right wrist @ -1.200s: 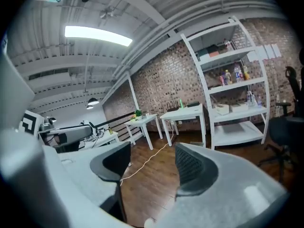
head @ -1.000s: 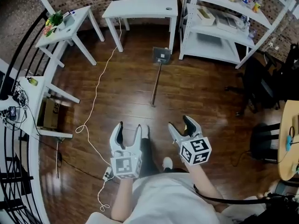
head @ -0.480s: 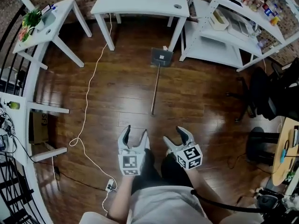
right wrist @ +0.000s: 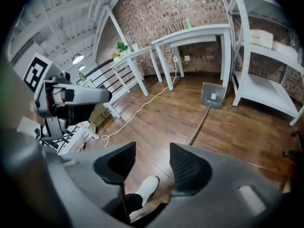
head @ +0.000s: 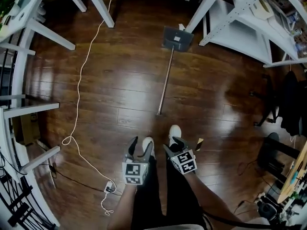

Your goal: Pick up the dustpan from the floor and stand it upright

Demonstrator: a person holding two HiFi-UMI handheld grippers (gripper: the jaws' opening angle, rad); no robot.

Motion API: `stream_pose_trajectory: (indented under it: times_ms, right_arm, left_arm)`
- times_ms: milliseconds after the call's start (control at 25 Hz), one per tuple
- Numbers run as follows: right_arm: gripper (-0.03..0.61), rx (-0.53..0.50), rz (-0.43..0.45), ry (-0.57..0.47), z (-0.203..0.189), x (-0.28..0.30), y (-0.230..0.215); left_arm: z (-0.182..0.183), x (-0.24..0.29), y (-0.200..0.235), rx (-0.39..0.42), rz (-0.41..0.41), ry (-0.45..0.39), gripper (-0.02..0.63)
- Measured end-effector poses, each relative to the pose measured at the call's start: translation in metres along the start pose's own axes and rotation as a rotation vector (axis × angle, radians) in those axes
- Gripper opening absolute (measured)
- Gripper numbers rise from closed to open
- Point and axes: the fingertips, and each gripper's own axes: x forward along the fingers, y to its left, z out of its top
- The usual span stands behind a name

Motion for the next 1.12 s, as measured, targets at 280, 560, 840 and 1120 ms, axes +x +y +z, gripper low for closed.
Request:
stream_pose_trajectory:
  times_ms: [280, 560, 840, 1120]
  right_arm:
    - [0.213, -0.005, -0.010, 0.142, -0.068, 0.177, -0.079]
    - [0.213, -0.093, -0.036, 0.256, -0.130, 0.285, -0.142]
    - [0.147, -0.207, 0.000, 0.274, -0.162, 0.346, -0.146]
    - [0.054, -0.189, 0.008, 0.187, -0.101, 0.302, -0.112]
  left_arm:
    - [-0.114, 0.104, 0.068, -0.010, 0.044, 0.148, 0.284]
    - [-0.184, 0.182, 0.106, -0.061, 0.048, 0.153, 0.281]
    - [-0.212, 0.220, 0.119, -0.124, 0.024, 0.145, 0.281]
    - [-0.177, 0.176, 0.119, -0.108, 0.020, 0.153, 0.281]
